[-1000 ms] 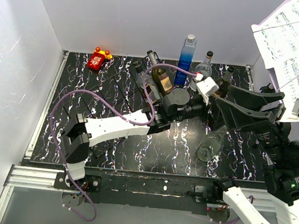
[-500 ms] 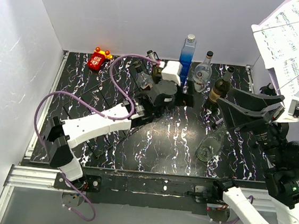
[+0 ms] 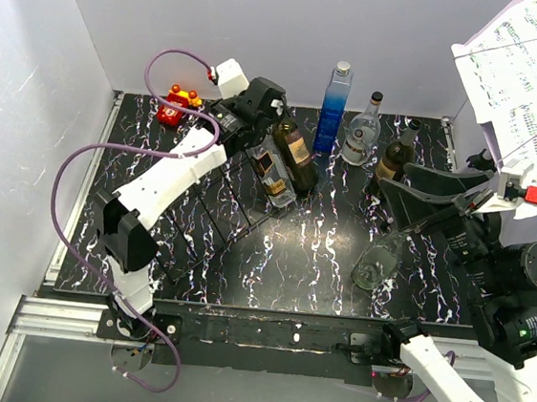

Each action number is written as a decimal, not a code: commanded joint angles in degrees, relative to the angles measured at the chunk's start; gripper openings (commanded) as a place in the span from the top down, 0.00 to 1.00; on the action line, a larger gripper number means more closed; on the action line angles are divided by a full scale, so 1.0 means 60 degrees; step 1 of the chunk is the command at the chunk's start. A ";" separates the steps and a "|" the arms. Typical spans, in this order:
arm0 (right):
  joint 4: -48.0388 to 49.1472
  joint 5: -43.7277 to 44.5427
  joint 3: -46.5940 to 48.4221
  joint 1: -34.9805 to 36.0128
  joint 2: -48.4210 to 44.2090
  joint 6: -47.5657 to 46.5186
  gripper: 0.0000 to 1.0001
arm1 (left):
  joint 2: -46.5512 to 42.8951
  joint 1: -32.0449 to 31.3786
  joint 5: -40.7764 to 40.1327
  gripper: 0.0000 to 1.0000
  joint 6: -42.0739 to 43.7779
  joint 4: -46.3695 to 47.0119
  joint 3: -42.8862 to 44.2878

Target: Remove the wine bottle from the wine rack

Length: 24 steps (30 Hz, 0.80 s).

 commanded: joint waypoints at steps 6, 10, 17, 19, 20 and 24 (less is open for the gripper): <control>0.0254 -0.0015 -0.0054 0.0024 0.0064 -0.0059 0.26 | 0.1238 0.0743 0.0122 0.42 0.0111 -0.1065 0.1142; 0.0386 -0.0206 -0.0040 0.0039 0.0152 -0.0045 0.26 | 0.1633 0.0773 0.0048 0.43 0.0609 -0.0493 0.1214; 0.0387 -0.0308 0.0033 0.0039 0.0254 -0.0045 0.26 | 0.2132 0.0890 -0.0068 0.44 0.1225 0.0166 0.1420; 0.0387 -0.0294 0.0033 0.0039 0.0254 -0.0059 0.26 | 0.2292 0.0934 -0.0127 0.44 0.1386 0.0284 0.1551; 0.0416 -0.0294 0.0033 0.0039 0.0255 -0.0059 0.26 | 0.2409 0.0948 -0.0157 0.44 0.1401 0.0226 0.1682; 0.0430 -0.0265 0.0048 0.0039 0.0255 -0.0103 0.26 | 0.2776 0.1022 -0.0318 0.44 0.1314 -0.0141 0.2064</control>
